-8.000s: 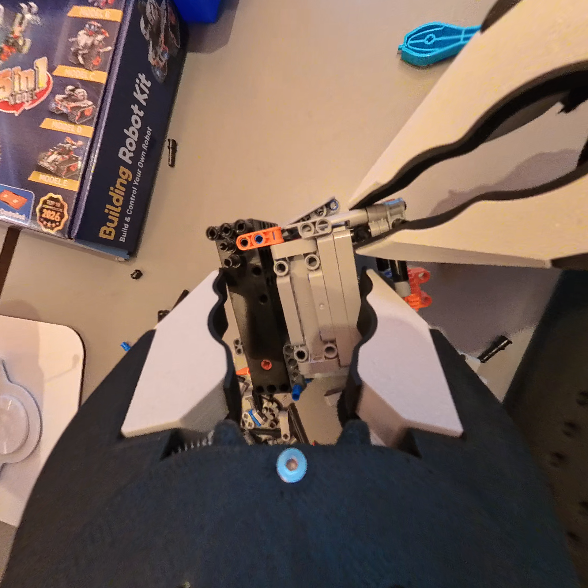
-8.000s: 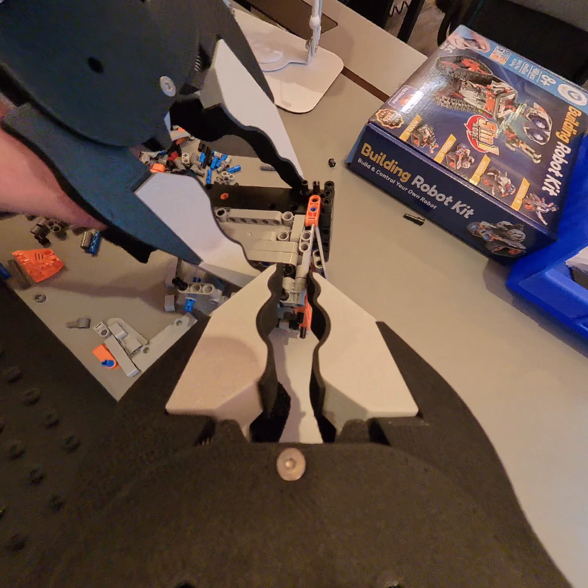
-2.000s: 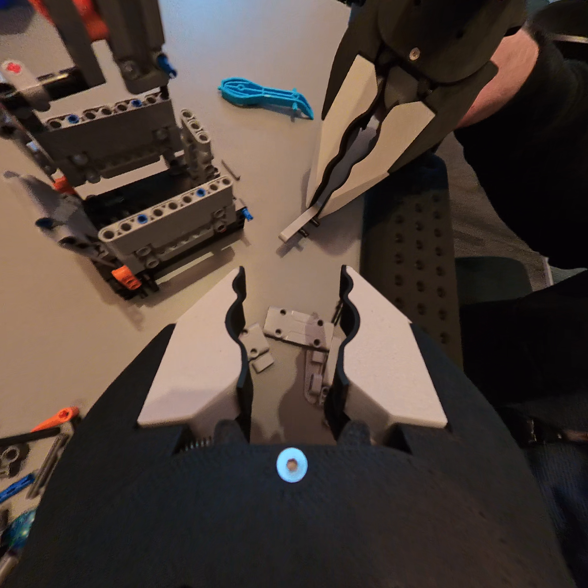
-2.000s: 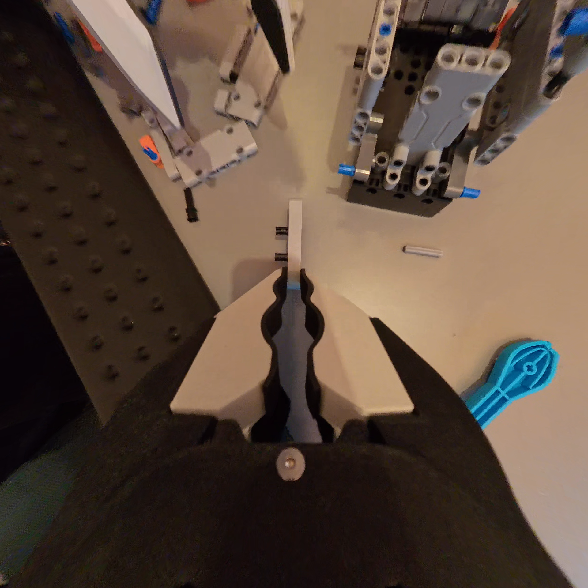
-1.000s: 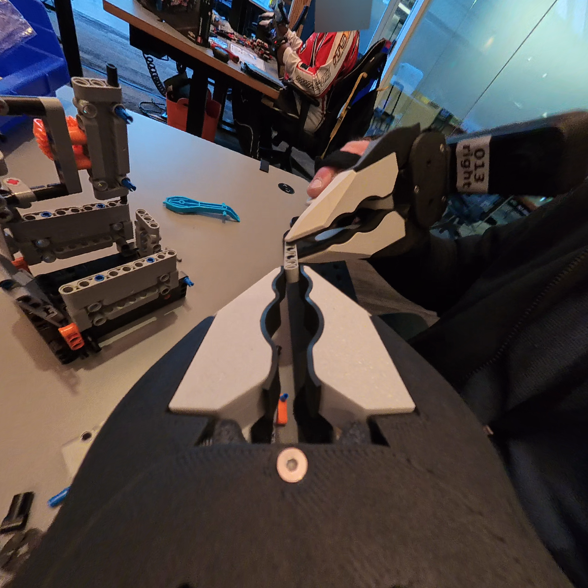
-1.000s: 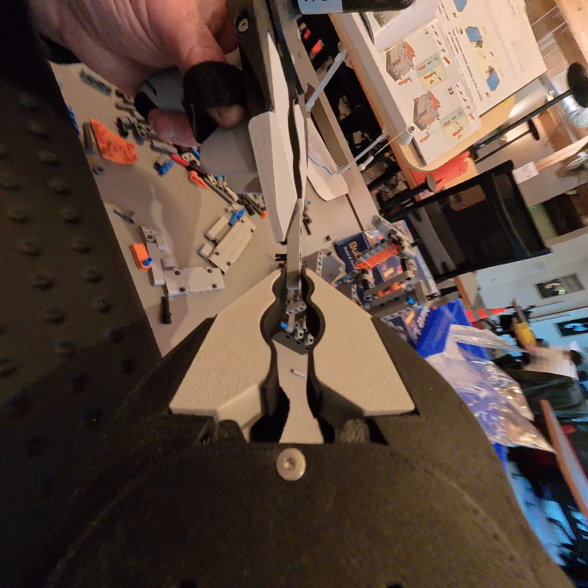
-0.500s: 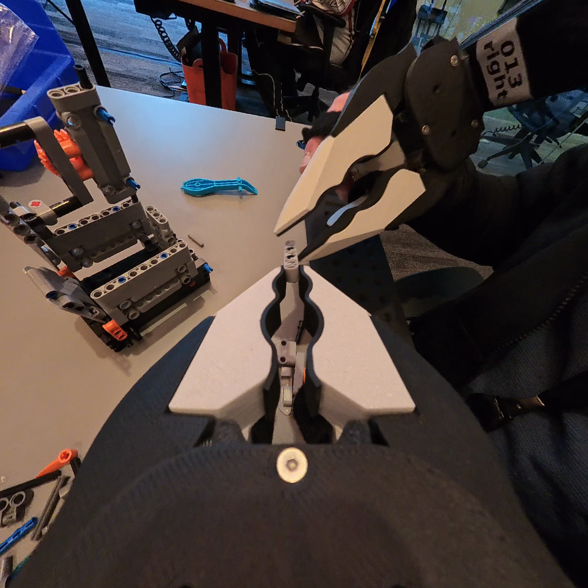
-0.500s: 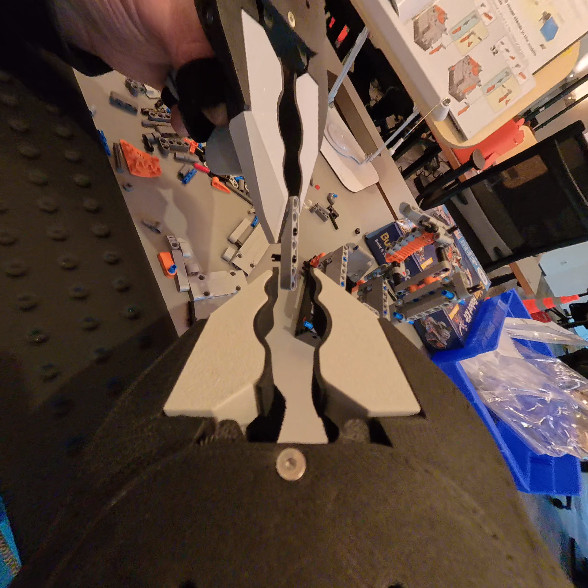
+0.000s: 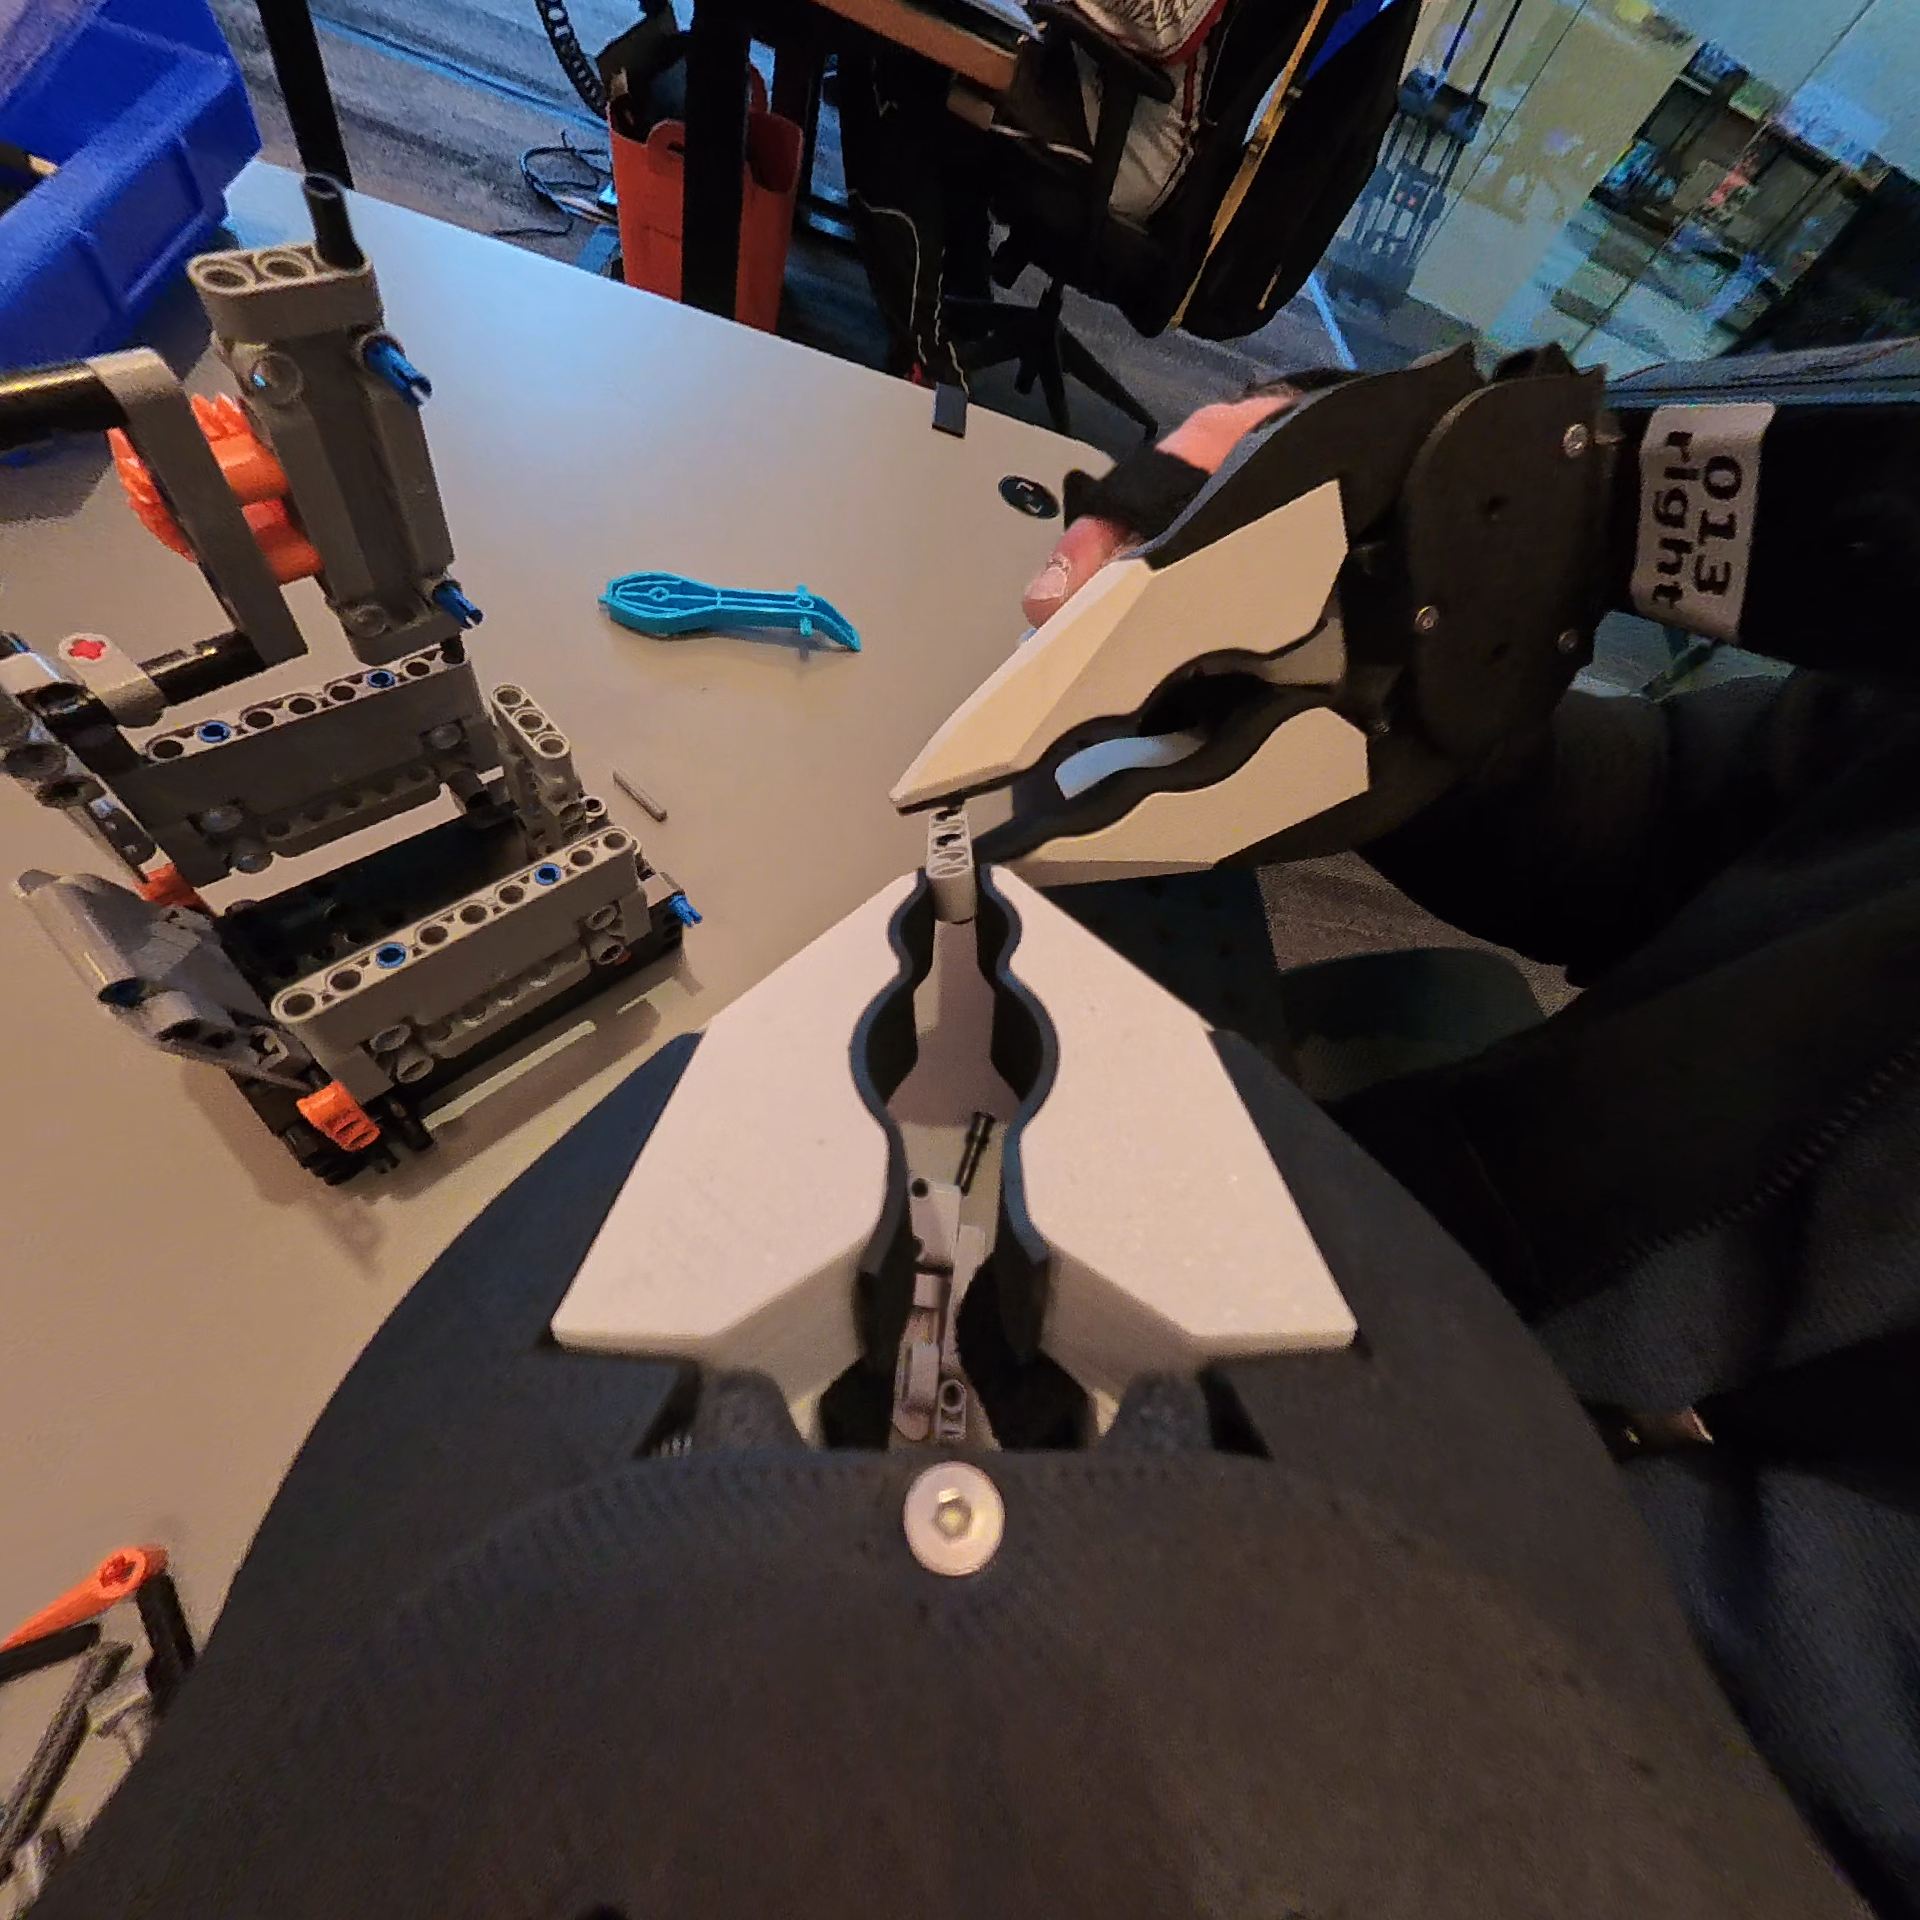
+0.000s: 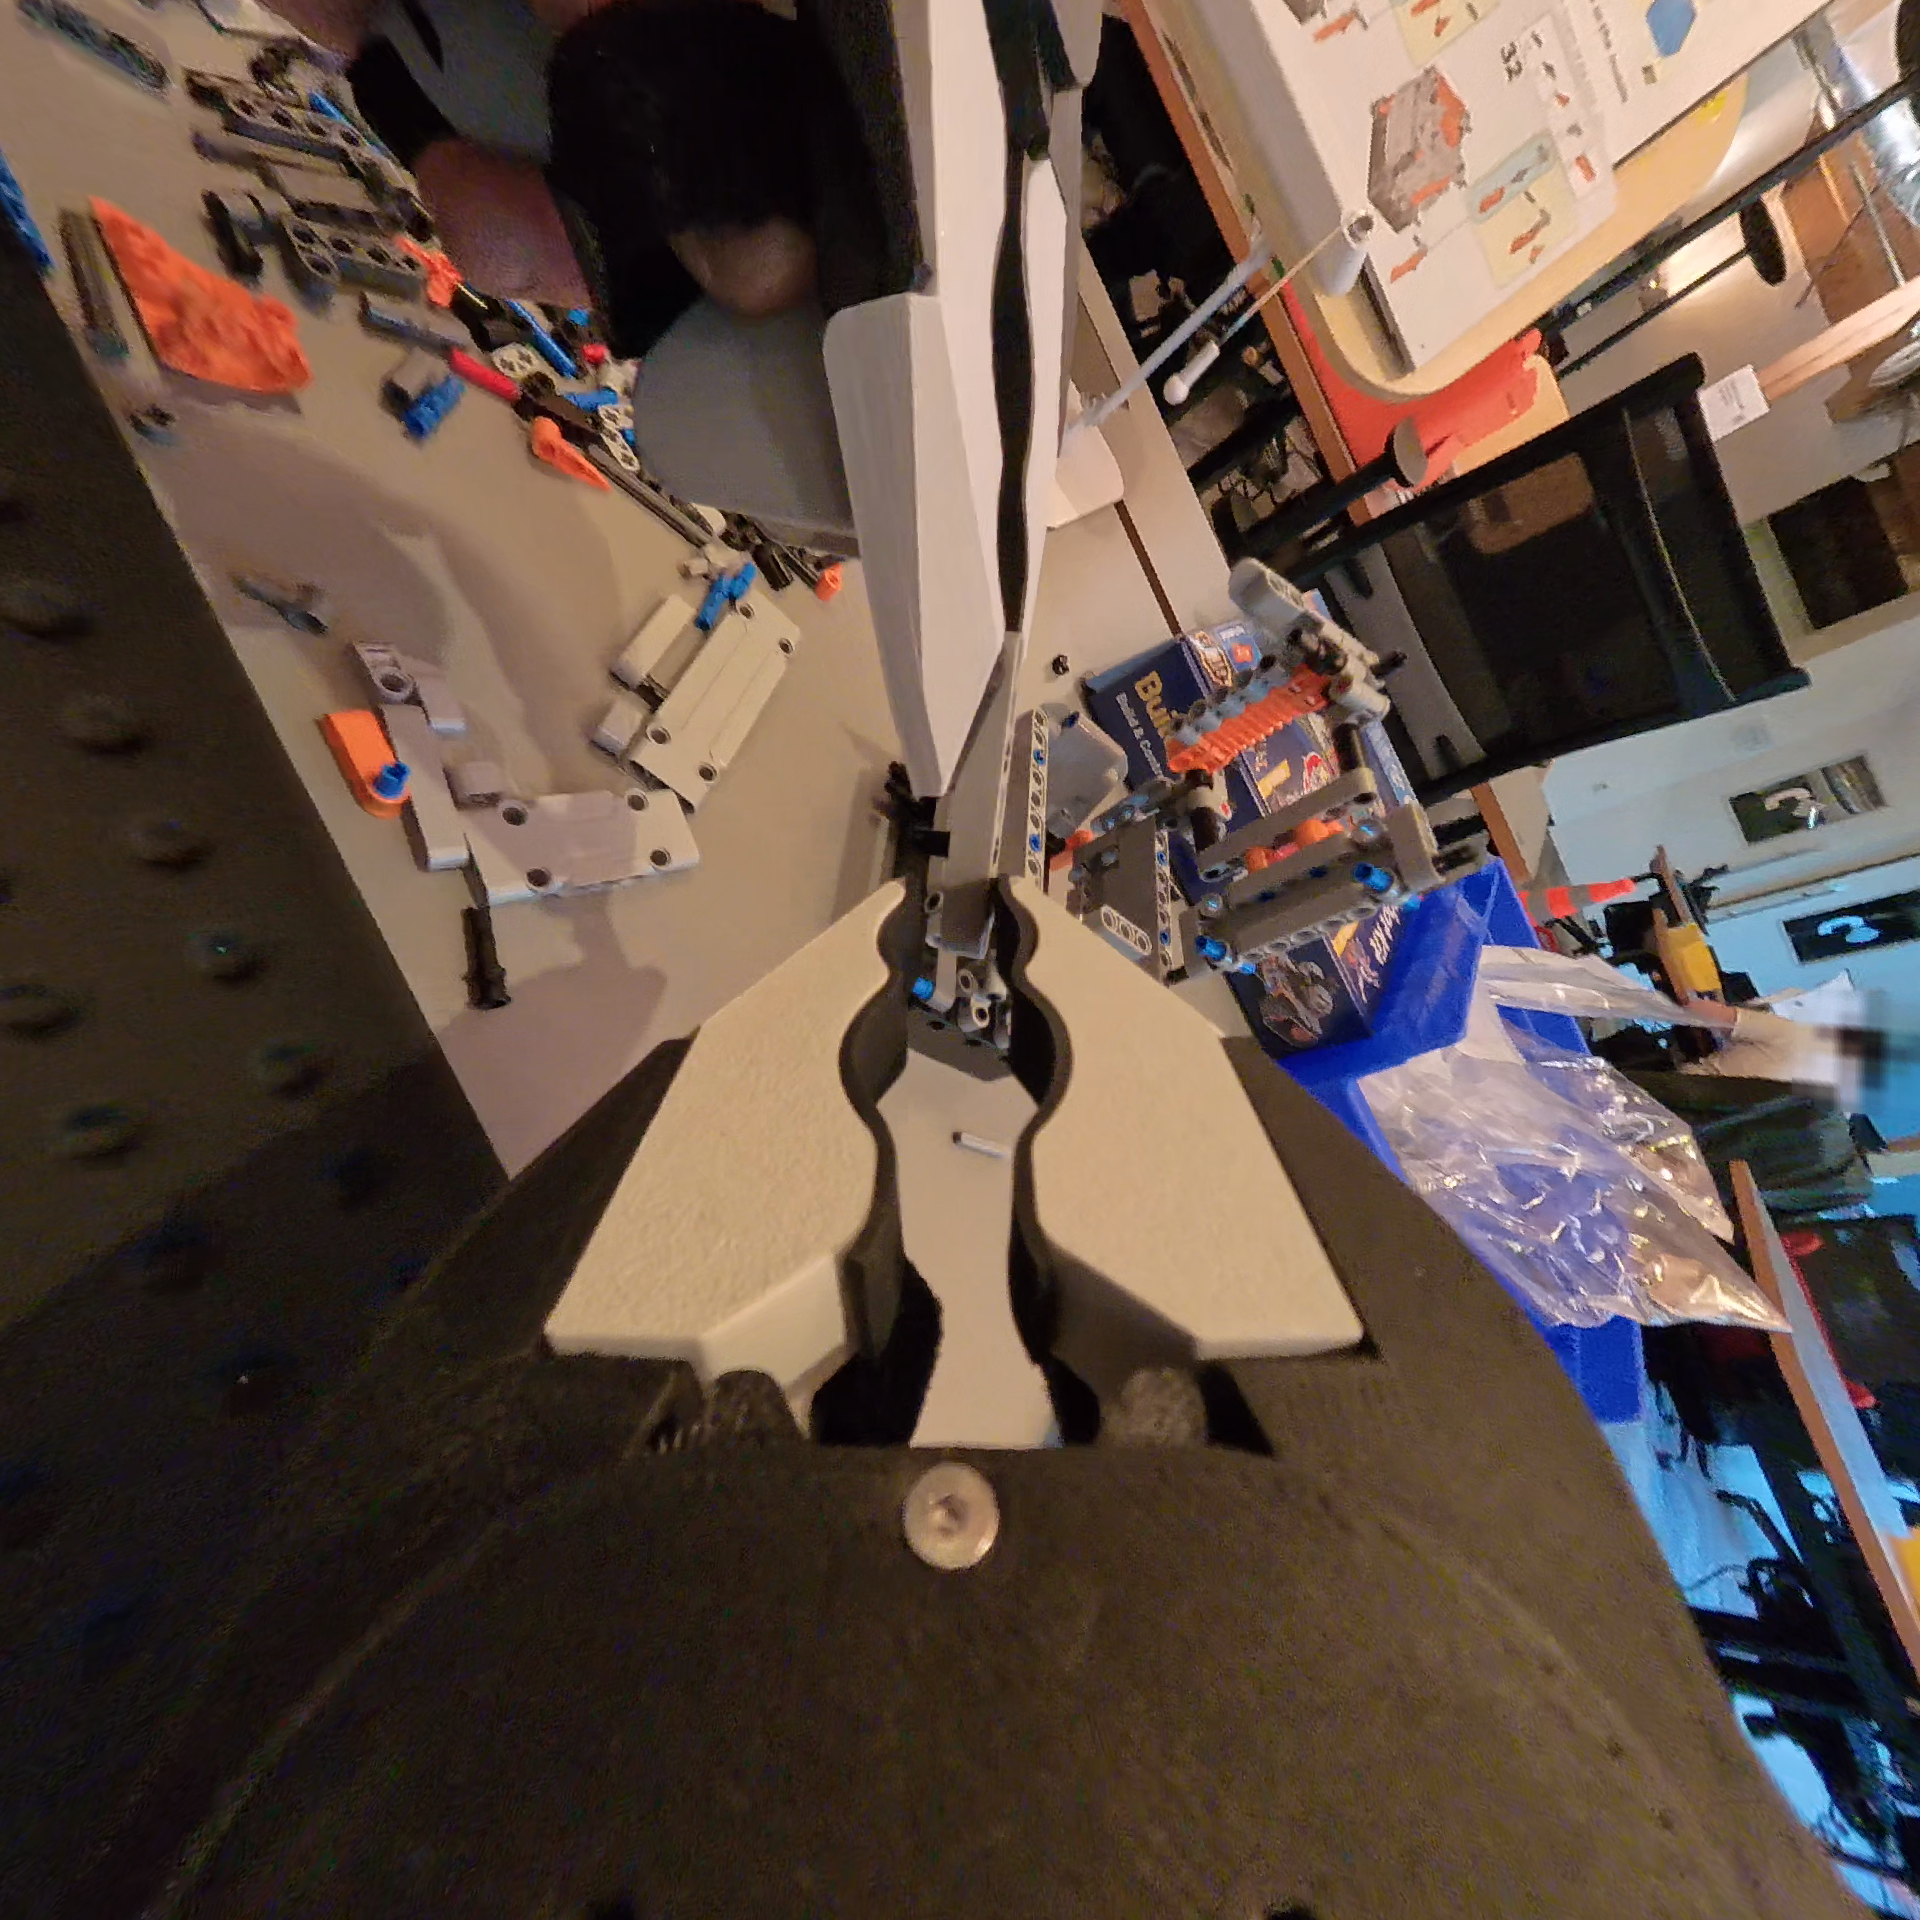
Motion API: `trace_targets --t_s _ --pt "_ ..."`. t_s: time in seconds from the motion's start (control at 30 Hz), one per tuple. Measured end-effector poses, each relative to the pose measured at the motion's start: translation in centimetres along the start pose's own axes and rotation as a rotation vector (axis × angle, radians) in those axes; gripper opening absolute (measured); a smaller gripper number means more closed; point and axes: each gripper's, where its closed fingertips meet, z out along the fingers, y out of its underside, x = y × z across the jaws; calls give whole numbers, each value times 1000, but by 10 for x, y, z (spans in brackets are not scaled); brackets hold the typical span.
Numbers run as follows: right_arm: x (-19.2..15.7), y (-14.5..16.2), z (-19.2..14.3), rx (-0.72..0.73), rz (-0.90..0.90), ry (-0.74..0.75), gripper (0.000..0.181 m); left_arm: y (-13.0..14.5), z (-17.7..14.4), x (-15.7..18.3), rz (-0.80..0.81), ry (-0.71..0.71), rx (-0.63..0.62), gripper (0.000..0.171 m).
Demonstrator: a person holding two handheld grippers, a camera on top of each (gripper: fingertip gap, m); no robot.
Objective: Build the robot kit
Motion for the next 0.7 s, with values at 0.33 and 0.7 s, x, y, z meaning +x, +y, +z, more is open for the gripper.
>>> trace_targets --t_s 0.33,0.7 --pt "8 -10 2 35 -35 64 11 -9 -6 0 -92 44 51 5" --pt "0 -29 19 37 -68 -2 8 2 -30 0 -107 37 64 4"
